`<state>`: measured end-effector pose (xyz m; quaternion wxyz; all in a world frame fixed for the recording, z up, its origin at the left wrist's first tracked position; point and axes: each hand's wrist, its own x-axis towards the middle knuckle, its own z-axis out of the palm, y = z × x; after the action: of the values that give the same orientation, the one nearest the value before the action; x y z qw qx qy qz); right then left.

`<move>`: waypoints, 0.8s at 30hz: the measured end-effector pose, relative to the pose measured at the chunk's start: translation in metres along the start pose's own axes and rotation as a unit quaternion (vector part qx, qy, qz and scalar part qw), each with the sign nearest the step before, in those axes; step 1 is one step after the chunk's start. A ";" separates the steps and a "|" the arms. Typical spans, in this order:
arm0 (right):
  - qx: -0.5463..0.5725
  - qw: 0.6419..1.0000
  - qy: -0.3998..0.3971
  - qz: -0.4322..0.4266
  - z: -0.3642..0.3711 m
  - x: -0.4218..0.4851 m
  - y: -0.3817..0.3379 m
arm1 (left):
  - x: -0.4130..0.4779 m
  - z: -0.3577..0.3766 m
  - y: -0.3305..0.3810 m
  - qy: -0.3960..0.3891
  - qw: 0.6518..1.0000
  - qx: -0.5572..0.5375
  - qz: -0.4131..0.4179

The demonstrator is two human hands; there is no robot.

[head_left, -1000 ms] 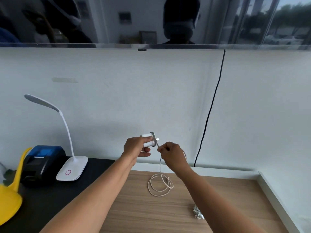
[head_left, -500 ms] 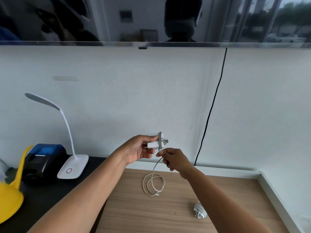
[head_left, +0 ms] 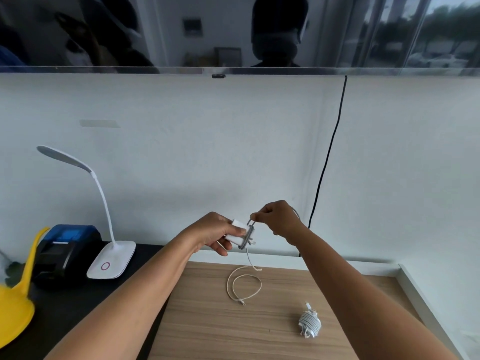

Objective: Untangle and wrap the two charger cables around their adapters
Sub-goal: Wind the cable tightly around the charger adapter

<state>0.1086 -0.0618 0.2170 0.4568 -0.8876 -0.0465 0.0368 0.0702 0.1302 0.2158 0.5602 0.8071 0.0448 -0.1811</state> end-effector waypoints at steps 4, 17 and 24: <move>0.056 0.998 0.007 0.007 0.006 -0.005 -0.002 | 0.005 0.005 -0.001 0.083 0.996 0.016 0.020; 0.234 0.967 -0.083 0.063 0.035 -0.039 0.005 | 0.008 0.007 0.000 0.234 0.950 -0.198 0.063; 0.180 0.976 -0.112 0.039 0.043 -0.037 0.019 | -0.002 0.004 0.010 0.137 0.946 -0.293 0.037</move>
<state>0.0682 -0.0421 0.1775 0.5992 -0.7821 -0.0554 0.1619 0.0700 0.1232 0.2246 0.7665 0.6257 0.1425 -0.0266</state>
